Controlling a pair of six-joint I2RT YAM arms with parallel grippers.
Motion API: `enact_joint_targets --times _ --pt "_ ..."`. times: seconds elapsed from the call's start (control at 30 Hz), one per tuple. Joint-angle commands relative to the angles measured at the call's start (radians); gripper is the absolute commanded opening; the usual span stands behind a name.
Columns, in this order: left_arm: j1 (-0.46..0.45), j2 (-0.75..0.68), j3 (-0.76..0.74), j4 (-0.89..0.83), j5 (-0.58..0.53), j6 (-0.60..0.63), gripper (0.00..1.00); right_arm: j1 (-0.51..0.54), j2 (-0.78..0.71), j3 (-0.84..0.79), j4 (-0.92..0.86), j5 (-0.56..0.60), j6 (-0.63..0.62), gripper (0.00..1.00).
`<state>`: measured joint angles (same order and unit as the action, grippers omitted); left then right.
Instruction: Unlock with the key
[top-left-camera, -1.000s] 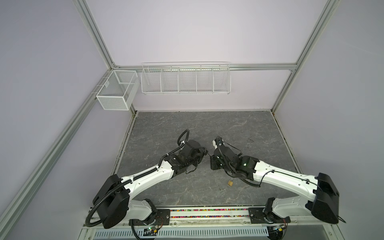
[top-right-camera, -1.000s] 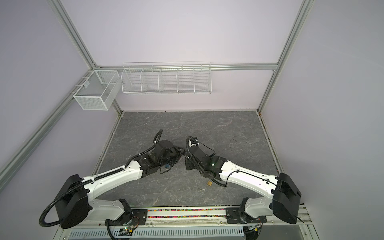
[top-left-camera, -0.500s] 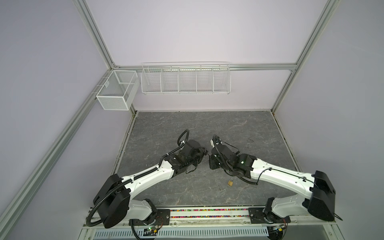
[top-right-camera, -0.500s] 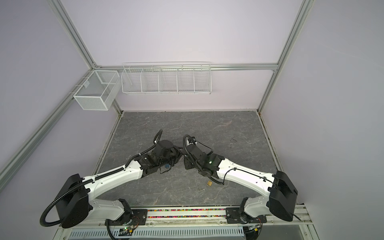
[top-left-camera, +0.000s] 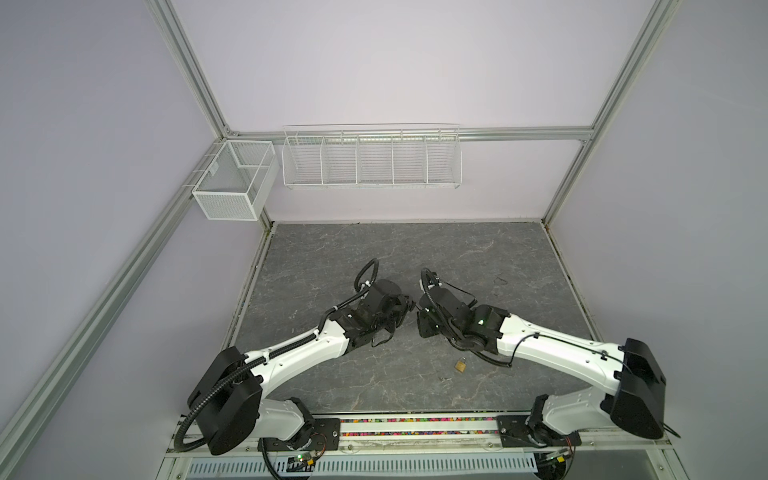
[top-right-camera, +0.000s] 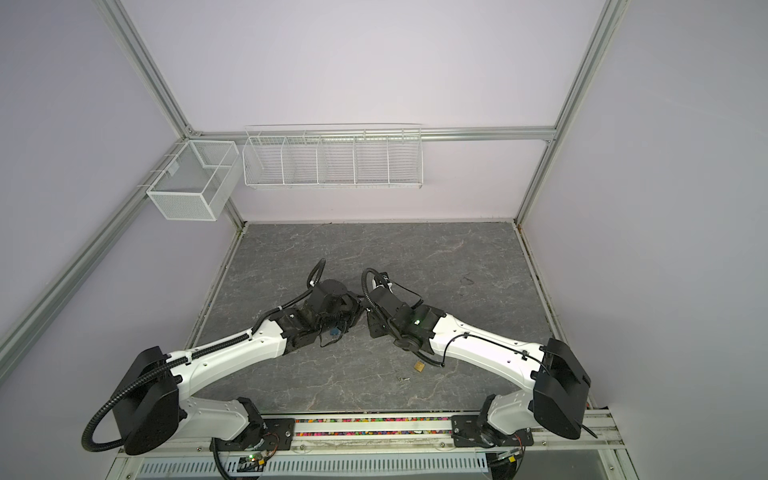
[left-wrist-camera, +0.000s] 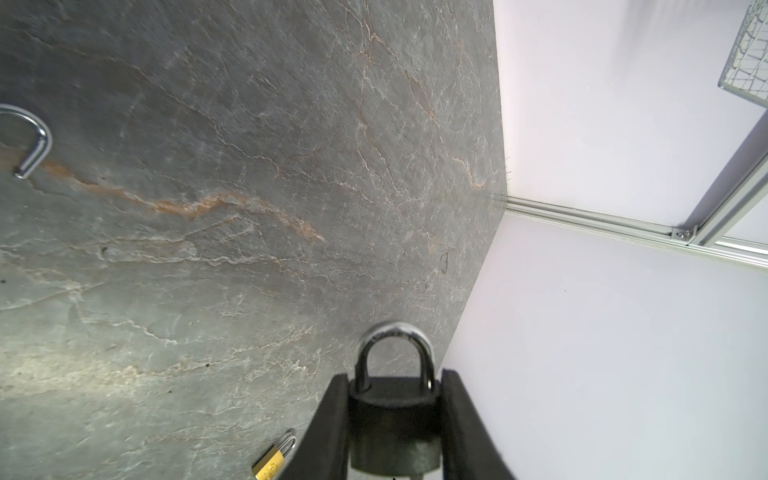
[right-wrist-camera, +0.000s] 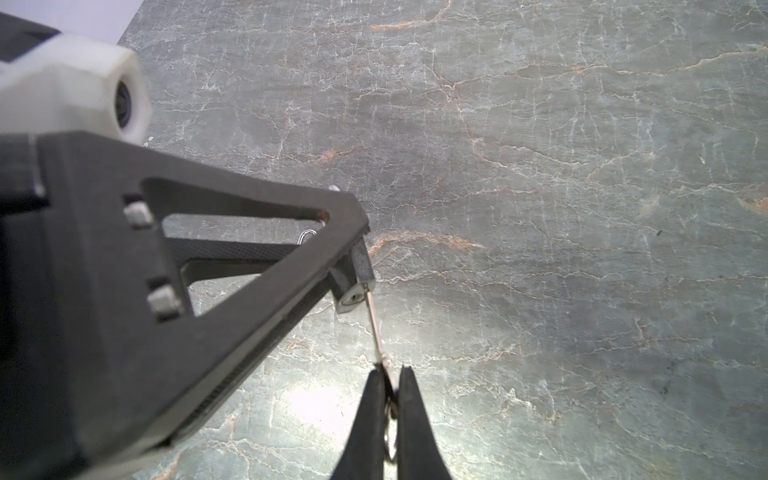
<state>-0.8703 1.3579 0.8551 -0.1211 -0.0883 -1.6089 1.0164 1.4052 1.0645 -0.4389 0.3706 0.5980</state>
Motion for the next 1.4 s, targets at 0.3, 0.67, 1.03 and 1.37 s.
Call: enact_joint_targets --times 0.3,0.67,1.03,1.37 --pt "0.001 0.010 0.041 0.026 0.036 -0.047 0.00 0.005 0.025 0.023 0.015 0.020 -0.018 0.06" --pt "0.001 0.011 0.050 0.040 0.060 -0.058 0.00 0.013 0.058 0.059 0.002 0.075 -0.060 0.06" --pt "0.000 0.048 0.073 0.029 0.116 -0.096 0.00 0.049 0.092 0.122 0.021 0.085 -0.099 0.07" --pt "-0.003 0.045 0.067 0.045 0.133 -0.119 0.00 0.049 0.062 0.136 0.064 0.100 -0.135 0.07"
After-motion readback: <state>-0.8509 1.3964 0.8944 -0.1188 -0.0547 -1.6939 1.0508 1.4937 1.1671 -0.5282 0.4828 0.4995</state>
